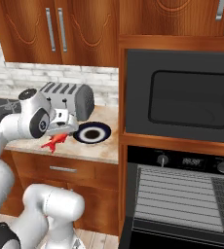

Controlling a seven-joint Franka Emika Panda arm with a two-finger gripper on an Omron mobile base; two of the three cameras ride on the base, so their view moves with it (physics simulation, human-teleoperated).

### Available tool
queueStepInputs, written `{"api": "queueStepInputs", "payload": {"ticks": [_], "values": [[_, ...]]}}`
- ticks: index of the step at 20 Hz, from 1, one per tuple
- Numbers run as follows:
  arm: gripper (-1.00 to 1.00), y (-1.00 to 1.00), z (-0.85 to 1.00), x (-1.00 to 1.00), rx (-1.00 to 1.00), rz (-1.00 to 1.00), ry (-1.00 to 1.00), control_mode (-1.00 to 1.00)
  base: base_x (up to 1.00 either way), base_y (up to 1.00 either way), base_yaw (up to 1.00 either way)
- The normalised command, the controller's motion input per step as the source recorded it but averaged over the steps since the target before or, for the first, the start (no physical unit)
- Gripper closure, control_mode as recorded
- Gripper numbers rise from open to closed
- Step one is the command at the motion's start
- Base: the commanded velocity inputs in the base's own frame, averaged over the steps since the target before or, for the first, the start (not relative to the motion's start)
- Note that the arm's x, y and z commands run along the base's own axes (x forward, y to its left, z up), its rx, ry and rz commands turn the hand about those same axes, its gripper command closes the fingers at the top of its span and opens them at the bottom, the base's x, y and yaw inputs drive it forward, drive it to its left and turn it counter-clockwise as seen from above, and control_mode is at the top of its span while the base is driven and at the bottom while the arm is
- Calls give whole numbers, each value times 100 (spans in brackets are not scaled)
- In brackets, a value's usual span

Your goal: Take the fish from the oven and place it on the plate on the counter.

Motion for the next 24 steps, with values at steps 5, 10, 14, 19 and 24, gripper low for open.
{"api": "queueStepInputs", "payload": {"ticks": [5, 10, 14, 19, 24], "values": [[100, -5, -39, 100, 1, 0, 16, -100, 0, 0, 0], [100, -2, -43, 100, 4, 0, 7, -100, 0, 0, 0], [100, -1, -30, 86, 9, -1, 0, -100, 0, 0, 0], [100, 0, -24, 52, 14, -3, 2, -100, 0, 0, 0], [100, -11, -3, 11, 2, -2, 16, -100, 0, 0, 0]]}}
